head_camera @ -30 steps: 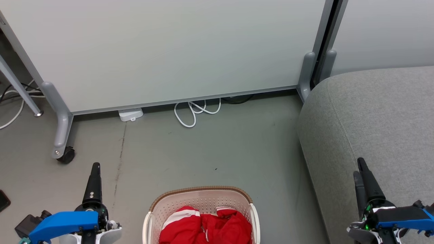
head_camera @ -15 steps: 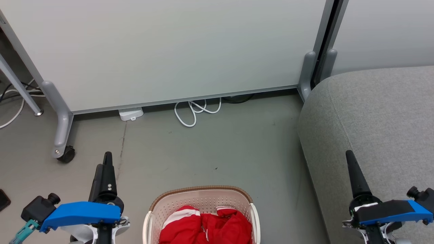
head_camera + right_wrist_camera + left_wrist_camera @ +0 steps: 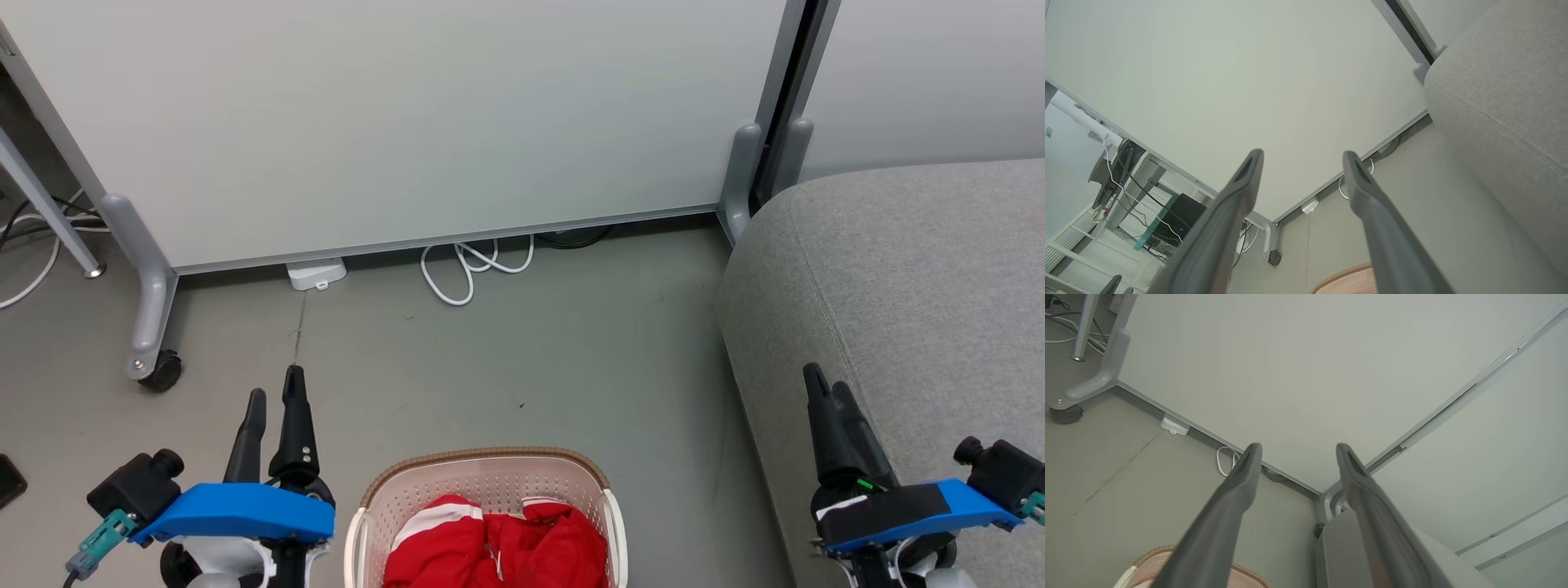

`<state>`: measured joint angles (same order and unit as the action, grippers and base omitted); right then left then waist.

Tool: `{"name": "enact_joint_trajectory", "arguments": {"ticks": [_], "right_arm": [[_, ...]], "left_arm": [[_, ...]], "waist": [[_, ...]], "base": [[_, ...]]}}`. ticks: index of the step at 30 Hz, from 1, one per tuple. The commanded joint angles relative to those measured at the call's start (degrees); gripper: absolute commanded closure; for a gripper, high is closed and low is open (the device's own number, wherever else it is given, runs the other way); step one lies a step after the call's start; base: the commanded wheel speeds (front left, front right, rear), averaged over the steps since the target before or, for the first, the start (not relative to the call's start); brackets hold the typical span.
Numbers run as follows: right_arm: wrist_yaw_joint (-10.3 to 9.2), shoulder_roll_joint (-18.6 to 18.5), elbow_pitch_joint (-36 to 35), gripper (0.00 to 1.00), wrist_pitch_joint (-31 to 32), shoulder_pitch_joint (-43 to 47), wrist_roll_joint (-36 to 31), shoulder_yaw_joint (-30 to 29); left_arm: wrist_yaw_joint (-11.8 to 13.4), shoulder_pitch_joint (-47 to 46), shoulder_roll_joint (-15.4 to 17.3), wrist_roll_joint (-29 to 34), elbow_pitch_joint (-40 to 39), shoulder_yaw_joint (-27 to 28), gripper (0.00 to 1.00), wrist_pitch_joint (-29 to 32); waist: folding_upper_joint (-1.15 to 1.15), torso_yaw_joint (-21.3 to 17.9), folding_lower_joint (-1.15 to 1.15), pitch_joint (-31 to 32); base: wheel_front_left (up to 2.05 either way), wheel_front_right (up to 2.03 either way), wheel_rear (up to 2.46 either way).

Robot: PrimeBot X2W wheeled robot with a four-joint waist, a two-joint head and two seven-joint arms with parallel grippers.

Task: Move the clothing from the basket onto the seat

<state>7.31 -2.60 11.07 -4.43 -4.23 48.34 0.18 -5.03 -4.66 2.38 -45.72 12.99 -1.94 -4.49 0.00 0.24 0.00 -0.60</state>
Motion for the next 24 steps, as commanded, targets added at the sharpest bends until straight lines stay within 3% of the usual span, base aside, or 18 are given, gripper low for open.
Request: {"name": "enact_joint_trajectory", "arguments": {"ticks": [1,24], "right_arm": [[0.15,-0.3,-0.36,0.0,-0.61,-1.24,-1.9,0.24],[0.17,-0.35,2.83,0.0,-4.4,-1.84,-18.62,1.93]], "left_arm": [[0.27,-1.7,0.44,1.84,-0.45,-0.31,0.0,-0.54],[1.02,-2.37,0.51,17.76,0.87,-3.05,0.0,-4.38]], "waist": [[0.0,0.02,0.0,0.0],[0.0,0.29,0.0,-0.1]], "base": [[0.0,0.0,0.0],[0.0,0.0,0.0]]}}
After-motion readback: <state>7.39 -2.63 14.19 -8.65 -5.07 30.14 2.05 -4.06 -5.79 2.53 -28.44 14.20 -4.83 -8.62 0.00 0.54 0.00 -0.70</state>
